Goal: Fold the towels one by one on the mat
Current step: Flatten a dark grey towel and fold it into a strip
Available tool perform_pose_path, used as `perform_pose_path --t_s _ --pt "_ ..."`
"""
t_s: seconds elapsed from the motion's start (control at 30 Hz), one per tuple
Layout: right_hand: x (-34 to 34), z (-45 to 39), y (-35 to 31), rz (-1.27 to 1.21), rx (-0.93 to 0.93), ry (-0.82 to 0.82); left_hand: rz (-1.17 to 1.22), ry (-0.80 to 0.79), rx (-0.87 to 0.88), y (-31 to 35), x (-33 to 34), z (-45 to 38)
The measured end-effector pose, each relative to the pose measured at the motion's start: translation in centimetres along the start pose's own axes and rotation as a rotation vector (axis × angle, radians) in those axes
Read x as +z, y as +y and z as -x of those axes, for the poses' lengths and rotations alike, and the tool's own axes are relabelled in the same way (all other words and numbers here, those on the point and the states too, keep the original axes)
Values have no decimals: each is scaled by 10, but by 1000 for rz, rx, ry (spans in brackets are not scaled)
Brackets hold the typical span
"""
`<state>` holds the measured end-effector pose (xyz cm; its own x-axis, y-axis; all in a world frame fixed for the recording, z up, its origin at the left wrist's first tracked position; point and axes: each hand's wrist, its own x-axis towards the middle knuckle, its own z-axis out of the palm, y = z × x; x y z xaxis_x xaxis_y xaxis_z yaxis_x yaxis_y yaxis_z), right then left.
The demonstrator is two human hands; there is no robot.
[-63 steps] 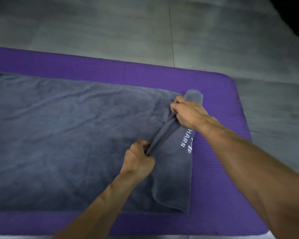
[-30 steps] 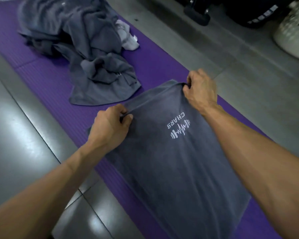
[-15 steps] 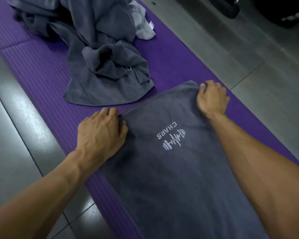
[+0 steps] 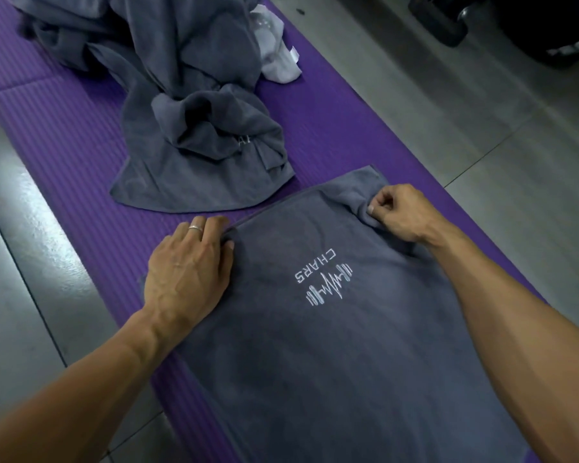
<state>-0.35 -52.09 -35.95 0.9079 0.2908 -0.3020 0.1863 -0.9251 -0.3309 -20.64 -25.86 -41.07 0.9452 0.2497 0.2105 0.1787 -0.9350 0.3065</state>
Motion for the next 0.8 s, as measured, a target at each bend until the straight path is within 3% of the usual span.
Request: perform_pose_path --t_s 0.13,0.3,0.47,0.57,0.63,0.67,0.73,0.8 --pt "2 1 2 -21 -11 21 0 -8 2 0 0 0" --pt "-11 -10 -4 69 99 406 18 -18 12 -1 -1 1" --pt "1 -31 -12 231 253 329 52 -72 22 -5 -2 -2" --pt "10 -18 -21 203 161 506 68 -11 -4 0 -6 -6" --pt "23 3 -32 133 -65 566 44 57 123 12 -9 -6" --pt "35 17 -37 121 -218 511 56 36 209 20 -8 -3" --pt "58 45 -39 236 -444 242 67 -132 308 36 0 6" --pt "66 48 -20 424 -447 43 -8 -281 319 41 10 13"
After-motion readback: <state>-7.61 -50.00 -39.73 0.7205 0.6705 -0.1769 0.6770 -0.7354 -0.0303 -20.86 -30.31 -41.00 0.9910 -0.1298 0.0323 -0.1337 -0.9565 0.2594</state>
